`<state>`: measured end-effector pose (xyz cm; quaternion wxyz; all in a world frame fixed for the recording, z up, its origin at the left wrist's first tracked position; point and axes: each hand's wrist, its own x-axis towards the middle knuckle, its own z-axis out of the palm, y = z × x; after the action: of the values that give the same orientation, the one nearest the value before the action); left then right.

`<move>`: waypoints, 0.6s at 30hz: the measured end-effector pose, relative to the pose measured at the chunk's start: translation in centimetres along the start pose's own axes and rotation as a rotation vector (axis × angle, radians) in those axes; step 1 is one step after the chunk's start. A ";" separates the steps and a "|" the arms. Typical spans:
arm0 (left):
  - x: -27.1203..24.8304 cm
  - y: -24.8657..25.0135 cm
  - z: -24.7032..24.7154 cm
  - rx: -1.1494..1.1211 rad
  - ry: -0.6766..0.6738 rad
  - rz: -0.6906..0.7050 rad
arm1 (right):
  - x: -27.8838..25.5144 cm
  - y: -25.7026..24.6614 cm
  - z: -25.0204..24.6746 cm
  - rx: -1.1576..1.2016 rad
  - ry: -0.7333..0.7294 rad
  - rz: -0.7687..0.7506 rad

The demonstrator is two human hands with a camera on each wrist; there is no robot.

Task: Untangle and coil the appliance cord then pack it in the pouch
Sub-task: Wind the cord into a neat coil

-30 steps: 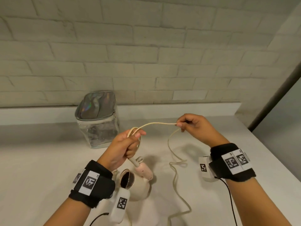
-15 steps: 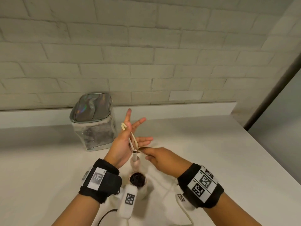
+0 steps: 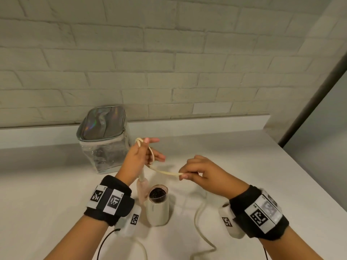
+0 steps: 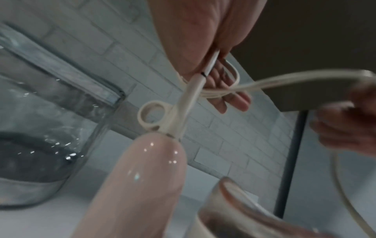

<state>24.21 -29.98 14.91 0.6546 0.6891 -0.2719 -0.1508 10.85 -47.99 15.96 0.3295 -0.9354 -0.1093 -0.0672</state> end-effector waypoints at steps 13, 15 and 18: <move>-2.0 1.1 2.6 -0.215 -0.270 -0.033 | 4.8 -1.6 1.5 0.525 0.134 0.121; -1.8 1.0 2.6 -0.258 -0.244 -0.044 | 4.7 -2.0 2.1 0.549 0.064 0.177; -1.7 1.2 3.0 -0.322 -0.155 -0.044 | 5.0 -2.1 3.3 0.539 0.074 0.203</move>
<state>20.98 -31.47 15.52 0.7304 0.5672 -0.2787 -0.2591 15.32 -43.49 15.61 0.5750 -0.8172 -0.0170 -0.0366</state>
